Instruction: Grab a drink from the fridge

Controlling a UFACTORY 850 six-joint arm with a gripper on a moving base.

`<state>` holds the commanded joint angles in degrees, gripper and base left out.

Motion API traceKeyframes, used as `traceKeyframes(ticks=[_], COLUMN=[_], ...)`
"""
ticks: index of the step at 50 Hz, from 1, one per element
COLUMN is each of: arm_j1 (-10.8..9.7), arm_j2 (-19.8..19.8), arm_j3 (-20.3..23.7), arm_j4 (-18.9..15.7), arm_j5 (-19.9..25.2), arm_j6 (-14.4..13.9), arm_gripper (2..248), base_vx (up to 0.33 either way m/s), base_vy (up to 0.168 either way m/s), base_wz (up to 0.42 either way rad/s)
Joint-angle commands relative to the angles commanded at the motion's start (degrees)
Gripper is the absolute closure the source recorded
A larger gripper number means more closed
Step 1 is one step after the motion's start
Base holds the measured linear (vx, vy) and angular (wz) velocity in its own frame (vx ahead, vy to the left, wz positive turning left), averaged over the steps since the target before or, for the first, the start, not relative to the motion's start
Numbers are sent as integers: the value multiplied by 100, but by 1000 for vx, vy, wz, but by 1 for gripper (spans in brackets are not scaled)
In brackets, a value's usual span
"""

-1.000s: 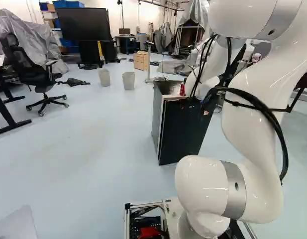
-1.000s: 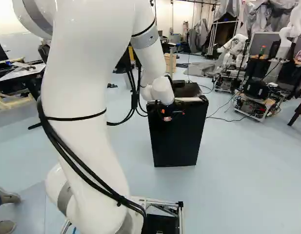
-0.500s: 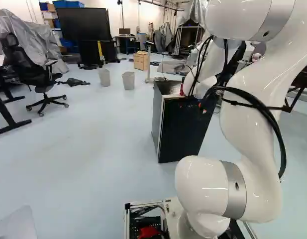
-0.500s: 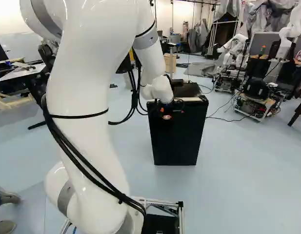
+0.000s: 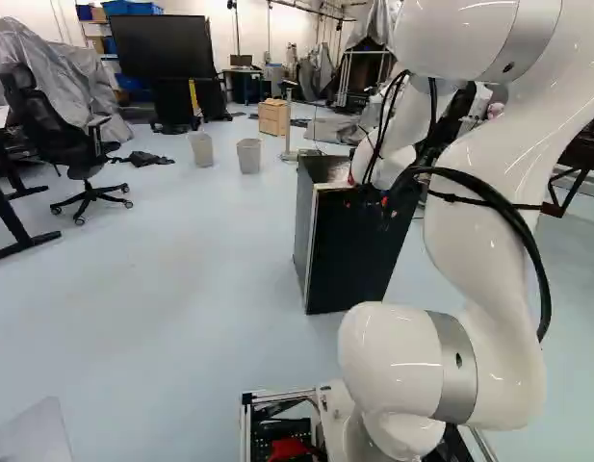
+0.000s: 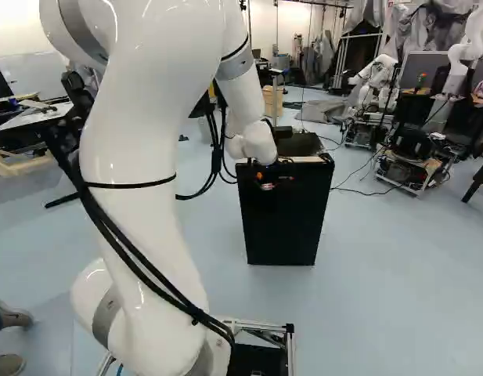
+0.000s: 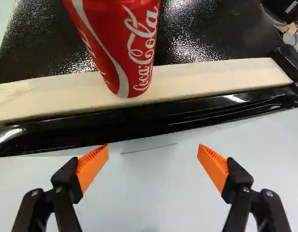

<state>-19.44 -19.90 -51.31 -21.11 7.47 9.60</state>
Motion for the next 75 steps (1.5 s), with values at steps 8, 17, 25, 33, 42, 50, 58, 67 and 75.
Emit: traceKeyframes(ticks=[8, 17, 25, 33, 42, 50, 58, 67, 75], arm_j1=[-33, -78, -113, -130, -101, -27, 52, 74, 77], arm_j2=[150, 354, 547, 754, 995, 1163, 1255, 1275, 1276], arm_j3=[188, 441, 675, 921, 1200, 1389, 1491, 1513, 1514], arm_j4=[0, 0, 0, 0, 0, 0, 0, 0, 0], arm_j5=[0, 23, 204, 582, 1108, 1588, 2069, 2611, 3063], arm_j6=[0, 0, 0, 0, 0, 0, 0, 0, 0], arm_gripper=[3, 3, 3, 3, 3, 3, 3, 3, 3], base_vx=[0, 0, 0, 0, 0, 0, 0, 0, 0], base_vy=[0, 0, 0, 0, 0, 0, 0, 0, 0], base_wz=[0, 0, 0, 0, 0, 0, 0, 0, 0])
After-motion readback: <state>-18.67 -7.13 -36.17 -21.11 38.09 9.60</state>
